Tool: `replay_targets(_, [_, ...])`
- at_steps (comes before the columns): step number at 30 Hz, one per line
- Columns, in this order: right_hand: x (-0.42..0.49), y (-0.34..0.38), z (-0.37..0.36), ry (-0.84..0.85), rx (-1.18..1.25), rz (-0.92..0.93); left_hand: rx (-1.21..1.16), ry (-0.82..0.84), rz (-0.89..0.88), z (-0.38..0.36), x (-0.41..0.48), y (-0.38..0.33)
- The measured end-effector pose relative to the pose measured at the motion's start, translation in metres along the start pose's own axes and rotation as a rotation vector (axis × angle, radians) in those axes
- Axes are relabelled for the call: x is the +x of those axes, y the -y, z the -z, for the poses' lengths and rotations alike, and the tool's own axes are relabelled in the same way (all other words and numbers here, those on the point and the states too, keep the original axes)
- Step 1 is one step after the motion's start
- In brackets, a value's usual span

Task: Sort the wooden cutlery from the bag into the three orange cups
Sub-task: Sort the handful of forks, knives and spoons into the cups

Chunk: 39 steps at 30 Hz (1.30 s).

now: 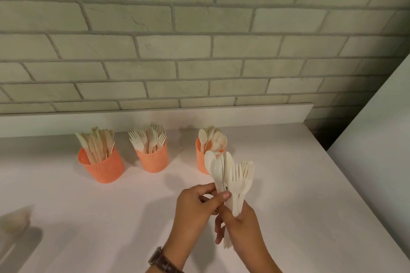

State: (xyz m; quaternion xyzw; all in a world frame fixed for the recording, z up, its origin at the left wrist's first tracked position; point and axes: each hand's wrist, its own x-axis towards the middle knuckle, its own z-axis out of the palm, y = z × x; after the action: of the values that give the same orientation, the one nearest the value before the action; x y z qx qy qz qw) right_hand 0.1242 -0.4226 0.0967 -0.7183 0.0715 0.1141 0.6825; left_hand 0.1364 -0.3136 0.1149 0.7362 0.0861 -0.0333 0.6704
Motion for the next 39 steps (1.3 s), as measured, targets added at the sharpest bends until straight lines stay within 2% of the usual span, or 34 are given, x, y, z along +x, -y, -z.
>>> replay_targets(6, [-0.002,0.005,0.007,0.085,0.019,0.028,-0.167,0.061,0.101,0.008,0.009,0.004])
replay_targets(10, [-0.006,0.010,0.011,0.072,0.056,0.013,-0.119,0.054,0.095,0.006,0.012,0.007])
replay_targets(16, [0.000,0.000,0.013,-0.030,0.210,-0.012,0.093,-0.065,-0.017,-0.009,0.014,0.011])
replay_targets(22, [0.010,-0.014,0.030,-0.142,0.302,-0.072,0.119,-0.218,-0.156,0.005,0.056,-0.004])
replay_targets(29, [0.015,-0.017,0.042,-0.150,0.273,-0.065,0.150,-0.370,-0.325,0.024,0.131,-0.019])
replay_targets(33, [0.018,-0.016,0.043,-0.155,0.228,-0.042,0.332,-0.409,-0.410,0.022,0.150,-0.011])
replay_targets(36, [0.018,-0.016,0.042,-0.114,0.329,-0.098,0.519,-0.295,-0.325,0.018,0.155,0.015])
replay_targets(39, [0.015,-0.011,0.042,-0.035,0.475,-0.132,0.605,-0.298,-0.260,0.018,0.153,0.036])
